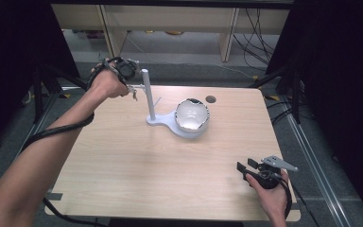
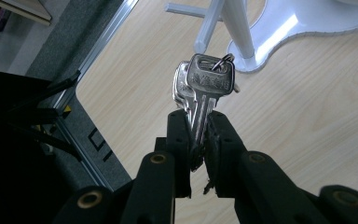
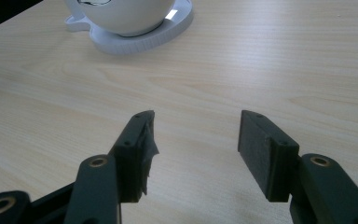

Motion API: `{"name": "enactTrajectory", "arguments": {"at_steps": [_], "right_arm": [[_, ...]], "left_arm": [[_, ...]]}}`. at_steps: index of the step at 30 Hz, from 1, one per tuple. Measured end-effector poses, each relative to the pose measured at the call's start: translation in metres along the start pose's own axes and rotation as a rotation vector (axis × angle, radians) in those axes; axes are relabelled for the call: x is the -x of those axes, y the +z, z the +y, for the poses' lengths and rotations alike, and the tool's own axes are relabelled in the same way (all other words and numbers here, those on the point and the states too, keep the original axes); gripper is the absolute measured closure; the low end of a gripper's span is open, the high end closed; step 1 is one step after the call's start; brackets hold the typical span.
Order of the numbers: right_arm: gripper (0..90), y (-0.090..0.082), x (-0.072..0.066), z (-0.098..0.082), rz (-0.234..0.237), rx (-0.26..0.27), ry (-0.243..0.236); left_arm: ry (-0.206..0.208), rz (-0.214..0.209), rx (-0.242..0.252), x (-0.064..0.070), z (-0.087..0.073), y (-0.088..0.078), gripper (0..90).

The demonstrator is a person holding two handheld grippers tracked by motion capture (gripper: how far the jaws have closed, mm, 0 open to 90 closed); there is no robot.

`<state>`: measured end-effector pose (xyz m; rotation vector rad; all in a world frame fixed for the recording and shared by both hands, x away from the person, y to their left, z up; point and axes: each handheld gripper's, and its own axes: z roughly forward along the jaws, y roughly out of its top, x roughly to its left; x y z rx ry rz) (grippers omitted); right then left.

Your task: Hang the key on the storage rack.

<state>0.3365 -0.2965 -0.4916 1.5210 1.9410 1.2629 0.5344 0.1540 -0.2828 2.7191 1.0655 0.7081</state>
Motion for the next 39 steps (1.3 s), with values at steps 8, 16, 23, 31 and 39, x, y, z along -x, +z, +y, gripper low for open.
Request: {"name": "enactTrajectory", "arguments": {"at_steps": [8,16,23,31,39], "right_arm": [[46.6,0.003,0.003,0.000,0.026,0.010,-0.037],[46.7,0.003,0.003,0.000,0.020,0.002,-0.042],[46.9,0.004,0.001,-0.001,0.010,-0.003,-0.047],[47.1,0.005,-0.003,-0.002,0.015,-0.012,-0.008],[47.1,0.004,0.002,-0.002,0.012,-0.006,-0.040]], "left_arm": [[-0.025,0.014,-0.008,-0.007,-0.008,0.000,80.3],[-0.061,0.027,0.018,-0.013,-0.010,-0.002,80.2],[-0.039,0.029,0.022,-0.009,-0.009,-0.004,80.2],[-0.042,0.029,0.050,-0.006,0.001,-0.003,80.2],[-0.045,0.032,0.044,-0.007,0.006,-0.001,80.2]]}}
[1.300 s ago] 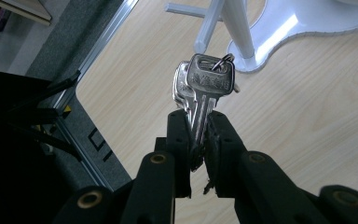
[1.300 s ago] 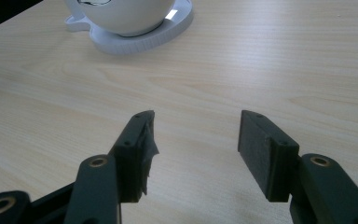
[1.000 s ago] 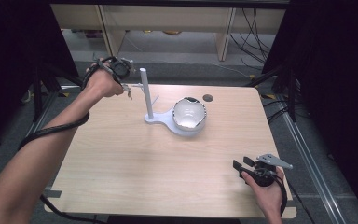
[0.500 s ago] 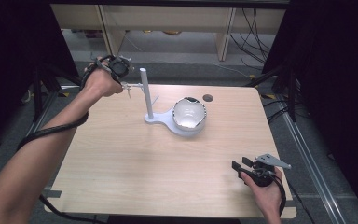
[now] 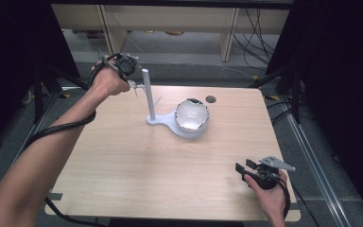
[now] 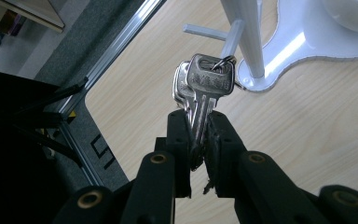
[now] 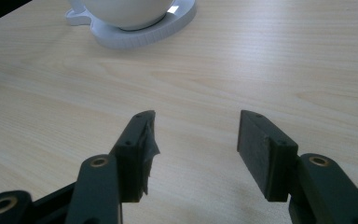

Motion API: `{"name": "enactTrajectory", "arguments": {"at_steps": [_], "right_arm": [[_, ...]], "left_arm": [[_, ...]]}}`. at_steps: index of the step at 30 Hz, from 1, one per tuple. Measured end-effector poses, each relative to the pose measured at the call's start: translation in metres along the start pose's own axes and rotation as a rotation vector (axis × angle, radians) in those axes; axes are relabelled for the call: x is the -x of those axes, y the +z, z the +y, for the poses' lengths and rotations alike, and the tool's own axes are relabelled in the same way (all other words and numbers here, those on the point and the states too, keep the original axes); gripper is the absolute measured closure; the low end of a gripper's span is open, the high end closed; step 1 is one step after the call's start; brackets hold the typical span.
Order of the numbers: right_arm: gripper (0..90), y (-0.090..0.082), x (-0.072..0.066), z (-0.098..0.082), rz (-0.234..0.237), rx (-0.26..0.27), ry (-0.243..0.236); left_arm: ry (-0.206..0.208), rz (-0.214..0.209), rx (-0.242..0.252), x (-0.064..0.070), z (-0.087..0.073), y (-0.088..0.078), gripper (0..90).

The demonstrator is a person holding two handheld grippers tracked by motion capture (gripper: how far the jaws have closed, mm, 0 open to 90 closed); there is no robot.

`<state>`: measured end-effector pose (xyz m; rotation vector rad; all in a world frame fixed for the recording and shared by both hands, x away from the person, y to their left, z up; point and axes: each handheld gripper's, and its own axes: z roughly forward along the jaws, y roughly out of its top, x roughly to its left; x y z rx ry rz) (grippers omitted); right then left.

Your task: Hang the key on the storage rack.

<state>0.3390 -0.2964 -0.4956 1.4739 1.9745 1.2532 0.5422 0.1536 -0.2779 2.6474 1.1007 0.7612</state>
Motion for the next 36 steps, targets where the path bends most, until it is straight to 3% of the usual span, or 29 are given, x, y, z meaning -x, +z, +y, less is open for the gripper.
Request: {"name": "enactTrajectory", "arguments": {"at_steps": [4,7,8,11,13,18,20,21,23,28,30,31,36], "right_arm": [[47.2,0.002,-0.001,-0.001,0.007,0.019,-0.009],[47.2,0.003,-0.003,-0.001,0.005,-0.001,0.008],[47.2,0.002,-0.001,-0.001,-0.006,-0.005,-0.019],[47.1,0.001,-0.002,-0.001,0.005,-0.004,-0.014],[47.2,0.001,-0.004,-0.002,0.021,-0.008,0.036],[47.2,0.000,-0.005,-0.001,0.010,-0.022,0.038],[47.2,0.001,-0.005,-0.002,0.018,-0.006,0.035],[47.2,0.001,-0.001,-0.001,0.020,-0.007,0.001],[47.1,0.002,0.000,-0.001,0.002,-0.004,-0.020],[47.2,0.002,-0.001,0.000,-0.009,-0.004,-0.007],[47.2,0.000,0.000,0.000,0.014,-0.008,-0.008],[47.2,-0.001,-0.005,-0.001,0.003,-0.018,0.040],[47.2,-0.001,-0.004,0.000,0.002,-0.014,0.032]], "left_arm": [[0.004,0.009,-0.007,-0.002,0.004,0.001,80.1],[0.010,0.009,-0.012,-0.003,0.005,0.004,80.1],[0.010,0.007,-0.011,-0.004,0.005,0.006,80.1],[0.007,0.009,-0.009,-0.005,0.006,0.009,80.1],[0.002,0.003,-0.014,-0.004,0.007,0.010,80.1],[0.009,0.009,-0.013,-0.004,0.010,0.011,80.0],[0.019,0.014,-0.009,-0.003,0.012,0.012,80.0],[0.024,0.019,-0.005,-0.003,0.012,0.012,80.0],[0.022,0.018,-0.007,-0.001,0.012,0.013,80.0],[0.027,0.014,-0.006,0.000,0.013,0.016,80.0],[0.027,0.010,-0.012,0.000,0.013,0.018,80.0],[0.033,0.011,-0.008,-0.001,0.013,0.019,80.0],[0.028,0.000,-0.006,0.002,0.013,0.024,80.0]]}}
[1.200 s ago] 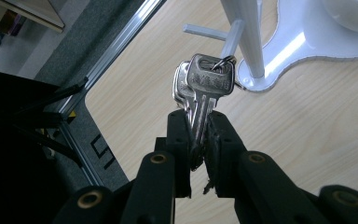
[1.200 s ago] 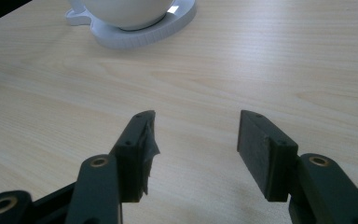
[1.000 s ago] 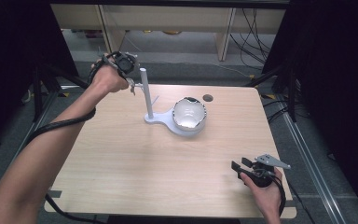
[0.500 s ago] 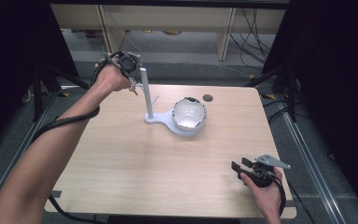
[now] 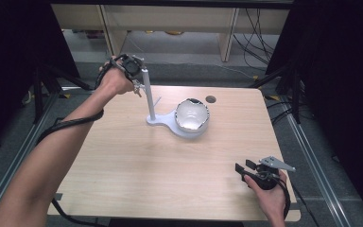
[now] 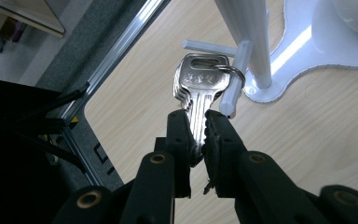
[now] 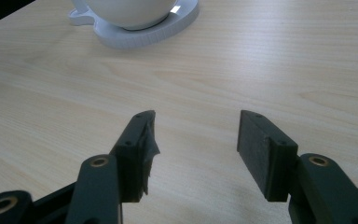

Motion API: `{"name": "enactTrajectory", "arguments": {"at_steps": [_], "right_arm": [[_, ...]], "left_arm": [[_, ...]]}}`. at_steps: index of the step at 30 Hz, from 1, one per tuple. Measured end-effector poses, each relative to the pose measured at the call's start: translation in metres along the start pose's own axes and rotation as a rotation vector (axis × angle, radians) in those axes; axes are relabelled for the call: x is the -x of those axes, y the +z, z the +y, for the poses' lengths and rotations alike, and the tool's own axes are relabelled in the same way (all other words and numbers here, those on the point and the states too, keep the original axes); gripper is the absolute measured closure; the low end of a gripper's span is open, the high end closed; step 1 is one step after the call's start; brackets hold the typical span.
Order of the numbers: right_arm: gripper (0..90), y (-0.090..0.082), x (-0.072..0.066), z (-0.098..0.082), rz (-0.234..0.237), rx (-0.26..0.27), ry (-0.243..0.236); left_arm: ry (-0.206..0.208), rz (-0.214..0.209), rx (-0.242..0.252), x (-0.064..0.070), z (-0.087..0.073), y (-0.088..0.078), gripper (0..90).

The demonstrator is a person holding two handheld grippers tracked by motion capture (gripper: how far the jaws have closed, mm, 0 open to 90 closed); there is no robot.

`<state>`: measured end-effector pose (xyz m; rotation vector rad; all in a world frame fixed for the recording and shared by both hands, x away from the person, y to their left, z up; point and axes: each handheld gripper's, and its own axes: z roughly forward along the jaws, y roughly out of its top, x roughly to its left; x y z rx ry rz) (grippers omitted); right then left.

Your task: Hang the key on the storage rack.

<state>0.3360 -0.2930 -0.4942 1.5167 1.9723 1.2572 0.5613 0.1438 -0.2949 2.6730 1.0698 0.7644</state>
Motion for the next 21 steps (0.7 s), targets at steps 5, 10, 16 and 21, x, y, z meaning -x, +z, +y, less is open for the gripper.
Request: {"name": "enactTrajectory", "arguments": {"at_steps": [5,10,16,21], "right_arm": [[47.2,0.000,0.000,0.000,0.012,0.004,0.003],[47.2,-0.001,0.000,0.000,0.014,0.000,0.010],[47.2,0.001,0.004,0.000,0.007,0.010,-0.042],[47.1,0.000,0.005,0.000,-0.009,0.019,-0.045]], "left_arm": [[-0.001,-0.014,0.005,0.001,-0.002,0.004,79.9],[0.002,-0.020,0.014,0.001,-0.002,0.006,79.9],[-0.013,-0.038,0.027,0.001,-0.007,0.009,75.4],[-0.028,-0.025,0.080,-0.001,-0.029,0.006,59.5]]}}
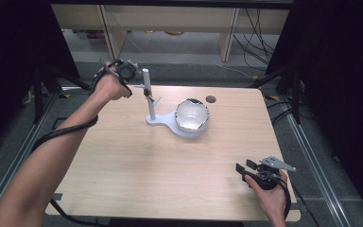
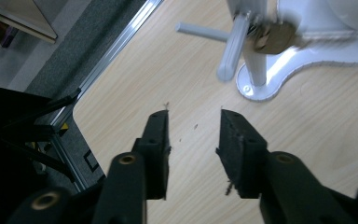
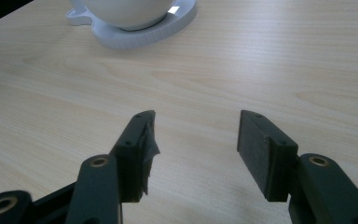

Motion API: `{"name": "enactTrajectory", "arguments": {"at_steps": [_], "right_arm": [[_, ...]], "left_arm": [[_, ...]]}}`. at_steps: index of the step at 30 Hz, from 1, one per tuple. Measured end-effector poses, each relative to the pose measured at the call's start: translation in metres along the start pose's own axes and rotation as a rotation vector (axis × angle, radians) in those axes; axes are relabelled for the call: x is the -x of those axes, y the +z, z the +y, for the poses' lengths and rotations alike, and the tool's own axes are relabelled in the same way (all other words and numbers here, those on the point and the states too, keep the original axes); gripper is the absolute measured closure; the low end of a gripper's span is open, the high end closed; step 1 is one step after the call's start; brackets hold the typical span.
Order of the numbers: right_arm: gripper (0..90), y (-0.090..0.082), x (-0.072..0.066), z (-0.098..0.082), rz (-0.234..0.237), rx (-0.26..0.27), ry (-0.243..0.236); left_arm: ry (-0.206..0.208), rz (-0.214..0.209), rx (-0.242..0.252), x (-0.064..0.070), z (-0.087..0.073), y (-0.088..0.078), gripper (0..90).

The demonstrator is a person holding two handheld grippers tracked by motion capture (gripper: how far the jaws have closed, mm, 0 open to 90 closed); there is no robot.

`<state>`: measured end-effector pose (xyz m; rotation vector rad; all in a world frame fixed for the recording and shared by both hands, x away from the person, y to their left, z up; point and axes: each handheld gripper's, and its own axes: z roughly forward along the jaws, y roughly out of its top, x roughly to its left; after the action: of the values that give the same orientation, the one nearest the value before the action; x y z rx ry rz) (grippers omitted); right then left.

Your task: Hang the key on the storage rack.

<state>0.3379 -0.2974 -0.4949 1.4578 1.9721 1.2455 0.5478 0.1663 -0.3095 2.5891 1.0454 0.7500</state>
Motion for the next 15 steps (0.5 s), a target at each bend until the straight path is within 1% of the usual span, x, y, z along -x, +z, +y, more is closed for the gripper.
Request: {"name": "enactTrajectory", "arguments": {"at_steps": [1,2,3,4,5,6,7,8,9,10,11,12,13,14,15], "right_arm": [[47.1,0.000,0.000,0.000,0.000,0.000,0.000],[47.1,-0.001,0.001,0.000,0.011,-0.006,0.013],[47.1,-0.002,0.001,0.001,0.004,-0.001,0.010],[47.1,-0.003,0.002,0.001,0.012,0.001,0.008],[47.1,-0.003,0.002,0.001,0.012,0.001,0.008],[47.0,-0.004,-0.001,0.001,-0.005,0.013,0.049],[47.0,-0.002,0.003,0.001,-0.013,0.026,0.007],[47.0,-0.003,0.002,0.001,-0.019,0.009,0.011],[47.0,-0.003,0.003,0.001,-0.024,0.013,-0.001],[46.9,-0.003,0.003,0.001,-0.024,0.012,-0.001],[46.9,-0.003,0.003,0.001,-0.024,0.012,-0.001],[46.9,-0.003,0.002,0.001,-0.005,0.029,0.015],[46.9,-0.004,0.003,0.001,0.004,0.028,0.010],[46.9,-0.004,0.004,0.001,0.002,0.032,0.006],[46.9,-0.004,0.004,0.001,0.002,0.032,0.006]], "left_arm": [[0.000,0.000,0.000,0.000,0.000,0.000,57.1],[-0.020,-0.002,0.036,0.000,-0.013,-0.002,54.2],[-0.045,-0.002,0.061,0.001,-0.021,-0.002,52.6],[-0.066,-0.003,0.088,0.002,-0.030,-0.001,49.4],[-0.066,-0.003,0.088,0.002,-0.030,-0.001,47.2],[-0.103,-0.006,0.136,0.005,-0.050,0.000,44.7],[-0.122,-0.015,0.162,0.008,-0.061,0.001,43.3],[-0.122,-0.015,0.162,0.008,-0.061,0.001,41.5],[-0.145,-0.021,0.197,0.012,-0.073,0.004,39.9],[-0.170,-0.044,0.275,0.020,-0.098,0.012,38.8],[-0.170,-0.044,0.275,0.020,-0.098,0.012,37.9],[-0.231,-0.053,0.341,0.034,-0.126,0.020,37.1],[-0.231,-0.053,0.341,0.034,-0.126,0.020,36.5],[-0.240,-0.073,0.390,0.052,-0.154,0.029,36.0],[-0.240,-0.073,0.390,0.052,-0.154,0.029,35.6]]}}
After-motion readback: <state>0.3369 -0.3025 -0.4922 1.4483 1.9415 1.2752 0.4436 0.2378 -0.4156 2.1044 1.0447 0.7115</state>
